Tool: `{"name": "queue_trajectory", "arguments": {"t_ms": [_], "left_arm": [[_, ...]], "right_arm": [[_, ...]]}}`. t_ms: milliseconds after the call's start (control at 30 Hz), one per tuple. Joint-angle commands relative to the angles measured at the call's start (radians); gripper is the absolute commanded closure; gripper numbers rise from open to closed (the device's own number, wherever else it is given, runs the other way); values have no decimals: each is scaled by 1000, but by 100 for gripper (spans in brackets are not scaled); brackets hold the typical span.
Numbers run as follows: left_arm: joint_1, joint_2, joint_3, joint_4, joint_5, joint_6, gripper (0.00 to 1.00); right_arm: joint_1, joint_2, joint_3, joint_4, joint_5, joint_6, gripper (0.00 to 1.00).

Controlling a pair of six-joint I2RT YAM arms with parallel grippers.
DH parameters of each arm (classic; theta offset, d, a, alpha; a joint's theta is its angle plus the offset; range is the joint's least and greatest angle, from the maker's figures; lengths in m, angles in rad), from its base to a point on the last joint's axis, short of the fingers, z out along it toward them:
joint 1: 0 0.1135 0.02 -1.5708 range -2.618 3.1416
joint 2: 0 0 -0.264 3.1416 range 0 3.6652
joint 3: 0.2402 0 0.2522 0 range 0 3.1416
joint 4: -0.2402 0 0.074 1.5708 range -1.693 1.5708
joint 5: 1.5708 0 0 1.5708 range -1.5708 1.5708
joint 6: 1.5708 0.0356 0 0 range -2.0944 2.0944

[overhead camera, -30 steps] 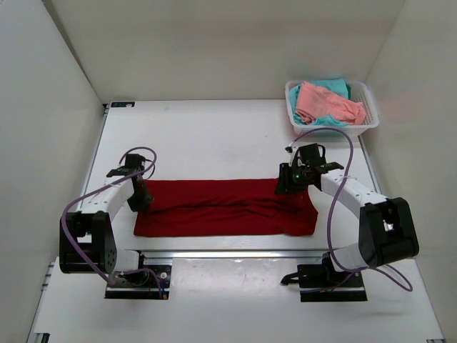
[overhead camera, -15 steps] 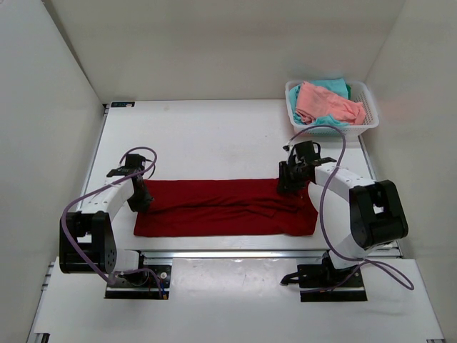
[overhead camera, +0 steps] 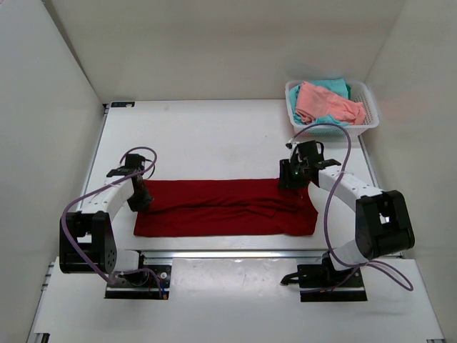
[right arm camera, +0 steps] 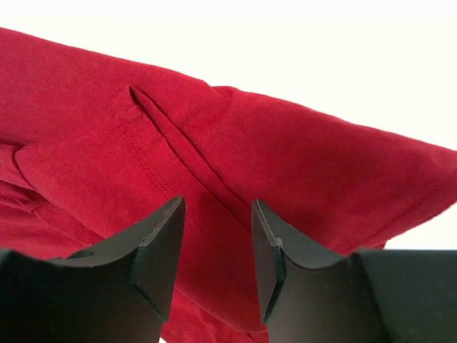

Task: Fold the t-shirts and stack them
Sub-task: Fold the other side of the tshirt into a rectangle

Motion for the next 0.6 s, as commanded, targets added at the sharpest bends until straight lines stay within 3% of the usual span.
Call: {"name": "queue_trajectory", "arguments": {"t_ms": [0,267,367,500,567], "left_arm": [[6,-14,-8,11,-11,10,100],[4,-17,-11,16,-11,7,100],[3,-22,-15,14,-13,7,100],[3,-25,-21,21,-10,5,100],[1,-25,-21,13,-14,5,100]], "right_arm": [[-7,-12,-4,3,39,-21,59],[20,25,-14,-42,45,-30,62],[30,19,-19,-52,37,-29,72],[17,-16,-34,-54,10,-29,75],[7,-38,-42,-57,-10,-27,82]]}}
